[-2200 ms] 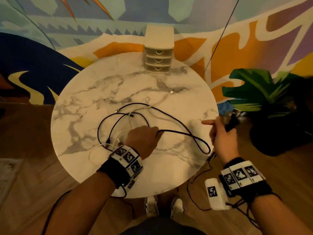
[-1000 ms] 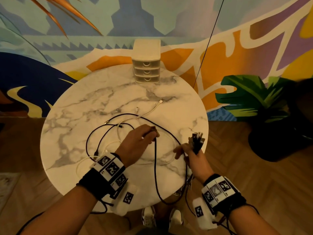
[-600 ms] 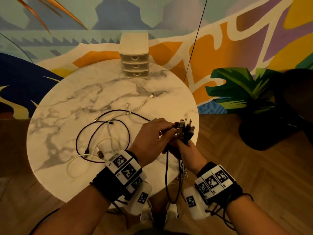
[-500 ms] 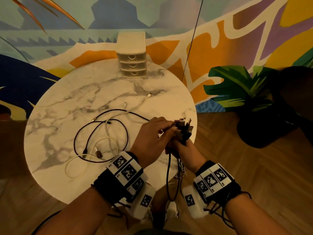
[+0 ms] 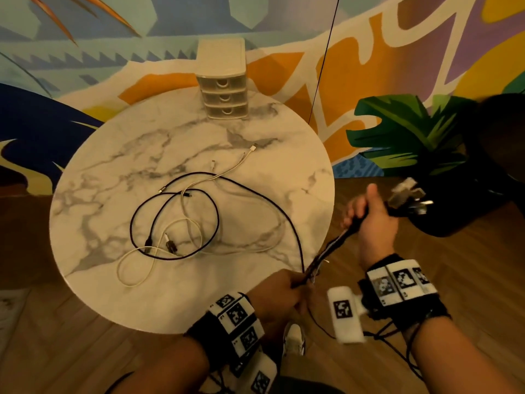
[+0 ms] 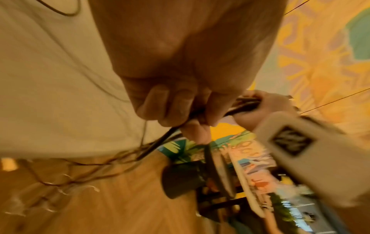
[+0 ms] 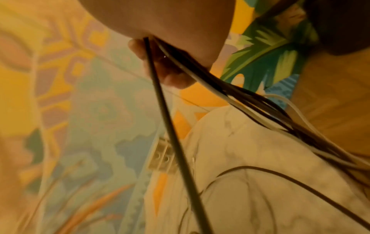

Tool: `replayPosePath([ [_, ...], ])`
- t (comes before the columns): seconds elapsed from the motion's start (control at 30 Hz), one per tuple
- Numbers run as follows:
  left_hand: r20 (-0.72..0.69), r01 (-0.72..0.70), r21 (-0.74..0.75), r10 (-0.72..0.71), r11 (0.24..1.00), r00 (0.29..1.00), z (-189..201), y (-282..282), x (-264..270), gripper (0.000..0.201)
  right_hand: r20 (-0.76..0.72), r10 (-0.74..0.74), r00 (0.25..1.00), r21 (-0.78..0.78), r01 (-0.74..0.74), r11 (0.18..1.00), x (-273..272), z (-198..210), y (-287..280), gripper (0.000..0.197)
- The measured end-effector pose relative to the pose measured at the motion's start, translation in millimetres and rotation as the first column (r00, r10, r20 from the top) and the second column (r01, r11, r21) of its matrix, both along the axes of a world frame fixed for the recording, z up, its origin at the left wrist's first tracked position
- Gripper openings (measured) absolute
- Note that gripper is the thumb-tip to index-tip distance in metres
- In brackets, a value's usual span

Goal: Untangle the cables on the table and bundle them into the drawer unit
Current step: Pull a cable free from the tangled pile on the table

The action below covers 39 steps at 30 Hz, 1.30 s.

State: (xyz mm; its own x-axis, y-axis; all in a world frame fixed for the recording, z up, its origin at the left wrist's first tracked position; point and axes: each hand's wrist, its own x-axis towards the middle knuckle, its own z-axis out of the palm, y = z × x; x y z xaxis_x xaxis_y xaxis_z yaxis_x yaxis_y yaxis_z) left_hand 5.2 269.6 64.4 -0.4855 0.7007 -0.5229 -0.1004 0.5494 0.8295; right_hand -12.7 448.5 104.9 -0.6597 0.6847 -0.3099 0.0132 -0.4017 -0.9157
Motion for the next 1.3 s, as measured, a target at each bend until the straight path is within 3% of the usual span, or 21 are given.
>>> replayPosePath([
  [0.1, -0.121, -0.077, -0.096, 0.065, 0.992, 0.990, -38.1, -35.4, -20.0, 0.025, -0.081, 0.010, 0.997, -0.258, -0.030, 0.966, 8.2, -3.3, 24.8, 0.049],
  [0.2, -0.194, -0.241, -0.224, 0.200, 0.944, 0.961, -56.8, -75.6, -54.1, 0.023, -0.158, 0.093, 0.983, -0.284, -0.135, 0.949, 18.5, -11.1, 37.9, 0.055],
  [0.27, -0.325, -0.418, -0.245, 0.332, 0.875, 0.885, -47.7, -91.8, -80.6, 0.029, -0.157, 0.068, 0.985, -0.240, -0.105, 0.965, 22.1, -16.1, 37.8, 0.055],
  [0.37, -0.583, -0.652, -0.145, 0.468, 0.744, 0.664, -6.9, -84.6, -112.5, 0.045, -0.114, 0.006, 0.993, -0.110, -0.019, 0.994, 24.6, -14.5, 25.0, 0.054],
  [0.43, -0.626, -0.709, -0.005, 0.551, 0.705, 0.553, 25.8, -60.3, -118.1, 0.050, -0.043, 0.059, 0.997, 0.085, -0.055, 0.995, 25.8, -5.9, 9.0, 0.053],
  [0.47, -0.649, -0.698, 0.013, 0.537, 0.716, 0.539, 42.3, -44.4, -113.6, 0.051, -0.002, 0.115, 0.993, 0.172, -0.113, 0.979, 27.3, -1.0, -0.2, 0.052],
  [0.53, -0.752, -0.587, -0.096, 0.328, 0.804, 0.572, 67.9, -11.5, -93.6, 0.048, 0.084, 0.303, 0.949, 0.292, -0.314, 0.904, 29.8, 4.2, -18.8, 0.053],
  [0.6, -0.825, -0.394, -0.258, 0.010, 0.882, 0.565, 76.8, 16.4, -62.9, 0.039, 0.214, 0.473, 0.855, 0.358, -0.519, 0.776, 30.7, 1.4, -29.7, 0.053],
  [0.7, -0.833, -0.120, -0.367, -0.269, 0.922, 0.484, 67.3, 37.6, -20.9, 0.023, 0.231, 0.581, 0.780, 0.216, -0.624, 0.751, 30.1, -9.9, -29.9, 0.051],
  [0.83, -0.793, -0.029, -0.313, -0.244, 0.949, 0.558, 47.0, 36.0, -12.5, 0.026, 0.250, 0.571, 0.782, 0.216, -0.620, 0.754, 35.6, -20.5, -23.6, 0.033],
  [0.97, -0.624, -0.053, -0.309, -0.160, 0.950, 0.765, 8.4, 16.2, -21.2, 0.023, 0.200, 0.435, 0.878, 0.191, -0.471, 0.861, 43.0, -19.1, -13.7, 0.039],
  [1.03, -0.569, -0.139, -0.350, -0.092, 0.926, 0.817, -16.9, -9.3, -38.1, 0.023, 0.151, 0.365, 0.919, 0.154, -0.386, 0.909, 45.9, -18.8, -1.7, 0.043],
  [1.1, -0.616, -0.341, -0.318, 0.080, 0.885, 0.783, -28.1, -33.7, -60.7, 0.023, 0.110, 0.295, 0.949, 0.114, -0.307, 0.945, 47.8, -19.0, 7.7, 0.046],
  [1.17, -0.689, -0.495, -0.241, 0.212, 0.834, 0.693, -13.0, -41.9, -78.6, 0.028, 0.059, 0.258, 0.964, 0.073, -0.262, 0.962, 48.8, -21.1, 10.9, 0.049],
  [1.23, -0.759, -0.508, -0.242, 0.165, 0.827, 0.629, 12.9, -31.6, -82.8, 0.037, 0.023, 0.258, 0.966, 0.025, -0.259, 0.966, 47.8, -24.4, 3.4, 0.052],
  [1.3, -0.799, -0.420, -0.353, -0.036, 0.836, 0.600, 37.5, -7.9, -67.3, 0.040, 0.013, 0.320, 0.947, -0.012, -0.320, 0.947, 45.5, -29.0, -11.1, 0.058],
])
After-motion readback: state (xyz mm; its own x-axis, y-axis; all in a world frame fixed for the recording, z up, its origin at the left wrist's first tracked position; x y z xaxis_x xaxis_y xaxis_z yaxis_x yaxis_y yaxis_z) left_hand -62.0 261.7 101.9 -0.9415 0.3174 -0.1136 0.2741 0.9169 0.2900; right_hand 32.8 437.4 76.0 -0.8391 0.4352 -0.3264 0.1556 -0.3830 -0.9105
